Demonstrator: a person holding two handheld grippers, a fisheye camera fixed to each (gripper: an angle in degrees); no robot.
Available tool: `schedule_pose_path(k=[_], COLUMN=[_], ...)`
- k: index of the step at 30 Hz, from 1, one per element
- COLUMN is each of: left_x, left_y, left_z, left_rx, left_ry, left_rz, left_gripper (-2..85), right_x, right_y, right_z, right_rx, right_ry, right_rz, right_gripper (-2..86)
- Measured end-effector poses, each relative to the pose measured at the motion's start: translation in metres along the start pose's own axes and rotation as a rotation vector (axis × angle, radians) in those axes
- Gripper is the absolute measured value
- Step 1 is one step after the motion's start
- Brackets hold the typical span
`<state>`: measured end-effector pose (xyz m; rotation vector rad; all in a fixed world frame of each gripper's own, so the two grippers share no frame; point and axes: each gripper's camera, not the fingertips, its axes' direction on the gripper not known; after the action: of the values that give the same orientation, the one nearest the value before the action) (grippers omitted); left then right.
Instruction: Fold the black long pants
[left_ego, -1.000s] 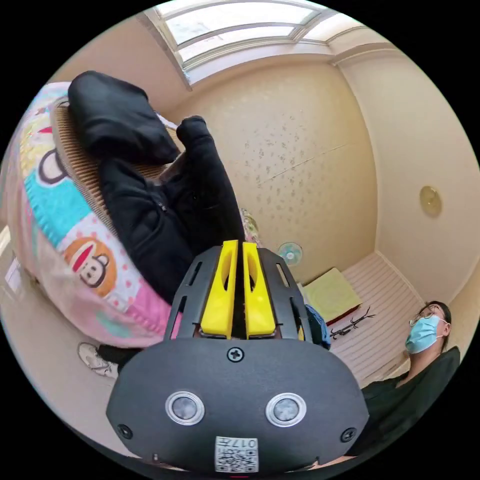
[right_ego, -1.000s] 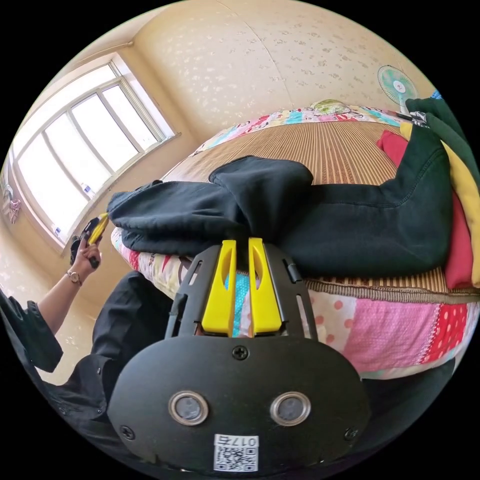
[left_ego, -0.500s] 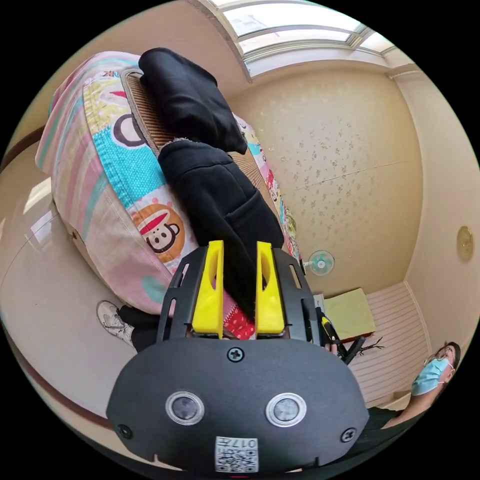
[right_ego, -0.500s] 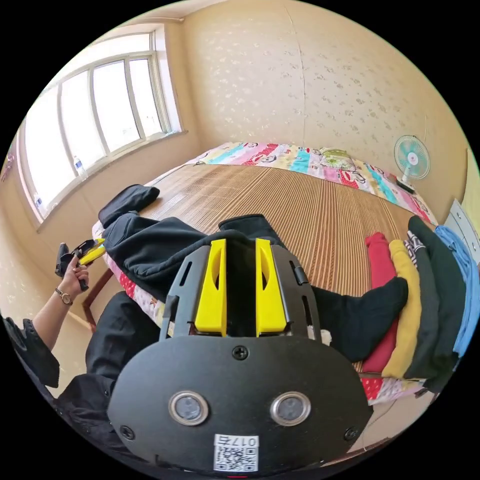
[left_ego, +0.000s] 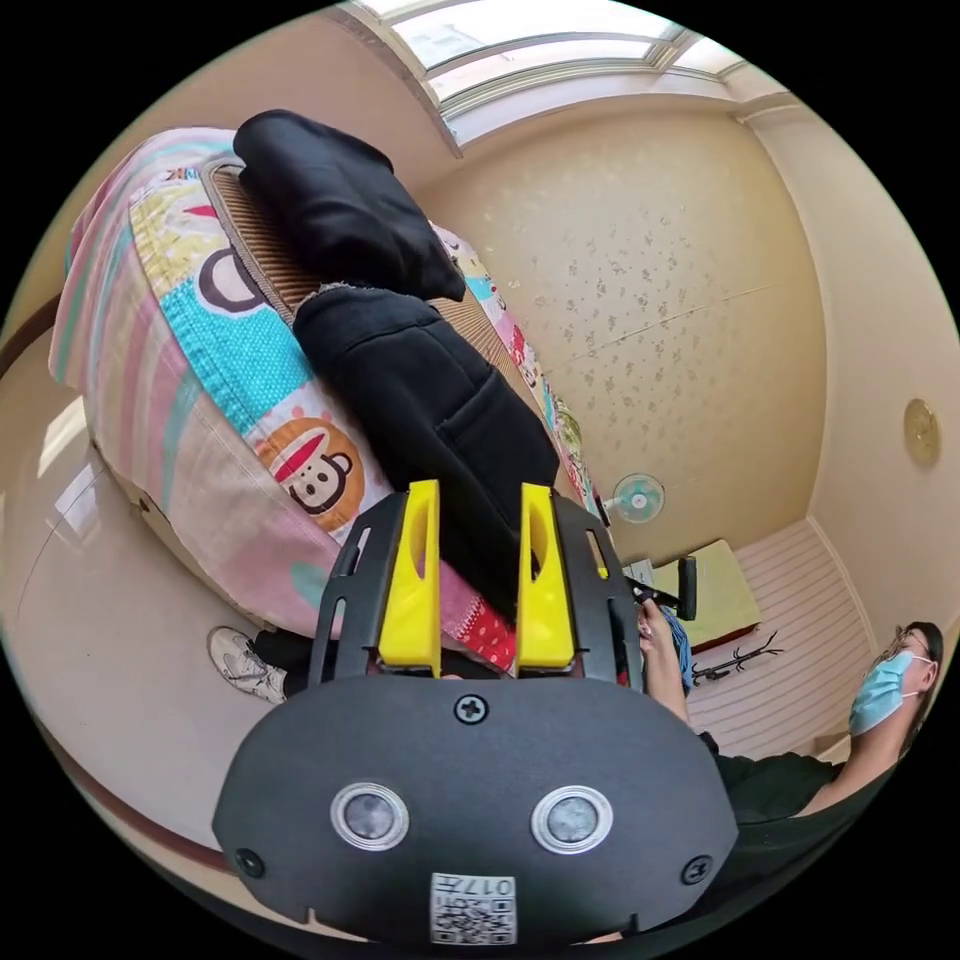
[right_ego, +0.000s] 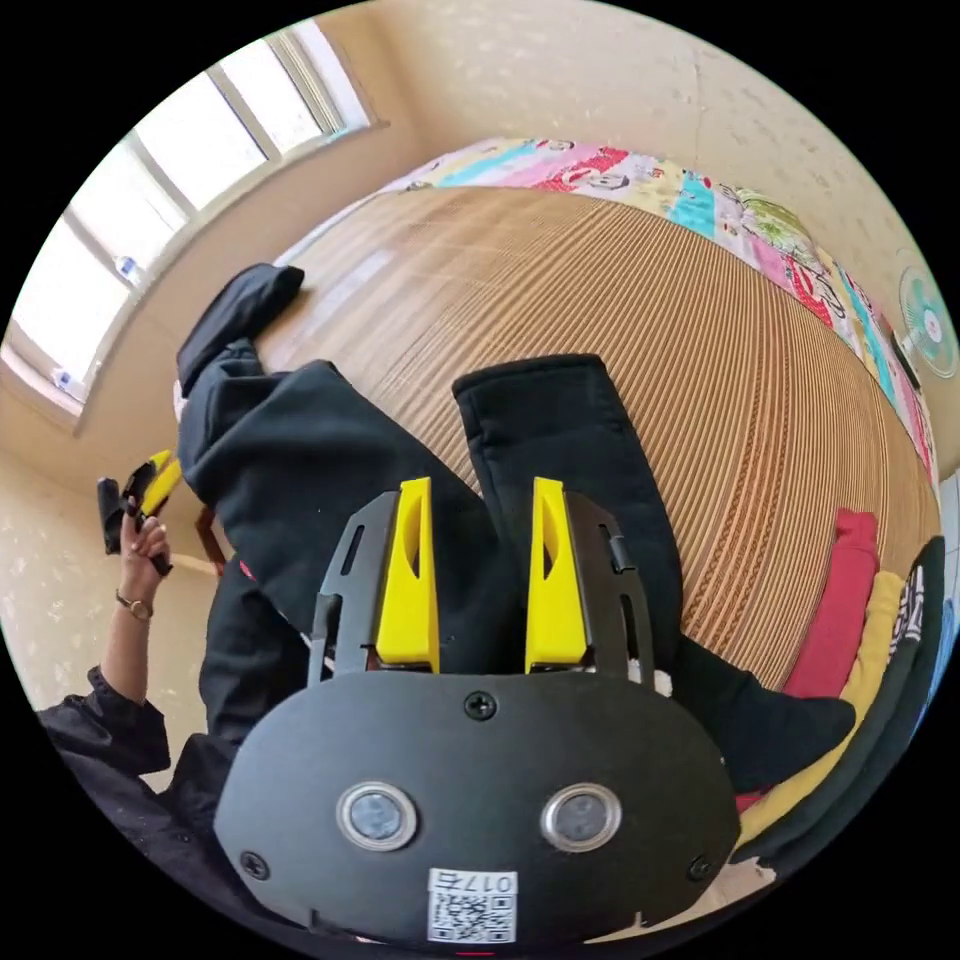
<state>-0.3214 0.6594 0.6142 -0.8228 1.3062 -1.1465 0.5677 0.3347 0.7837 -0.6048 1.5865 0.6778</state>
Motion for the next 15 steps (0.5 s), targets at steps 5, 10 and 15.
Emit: schedule_pose_path(k=[5,10,15], left_x=[0.007,0.009,0.002], left_y=[-0.002,0.003,0.013], left_z=[-0.007,-0.004,0.000], left_rx=[0.007,-0.034,0.003], left_ry=[0.060,0.000,0.024], left_rz=[0.094,0.128,0.090], left_gripper=[2.4,1.6,2.9], right_x=[0.031,0.122,0.190], right_y=[0.009,0.138,0.301], right_z=[-0.032,-0.160,-0.171], right_rx=[0.172,0.858,1.030], right_ry=[-0.178,-0.452,-0.175], right_rz=[0.132,0.344,0.805], right_gripper=[4.1,3.4,3.5])
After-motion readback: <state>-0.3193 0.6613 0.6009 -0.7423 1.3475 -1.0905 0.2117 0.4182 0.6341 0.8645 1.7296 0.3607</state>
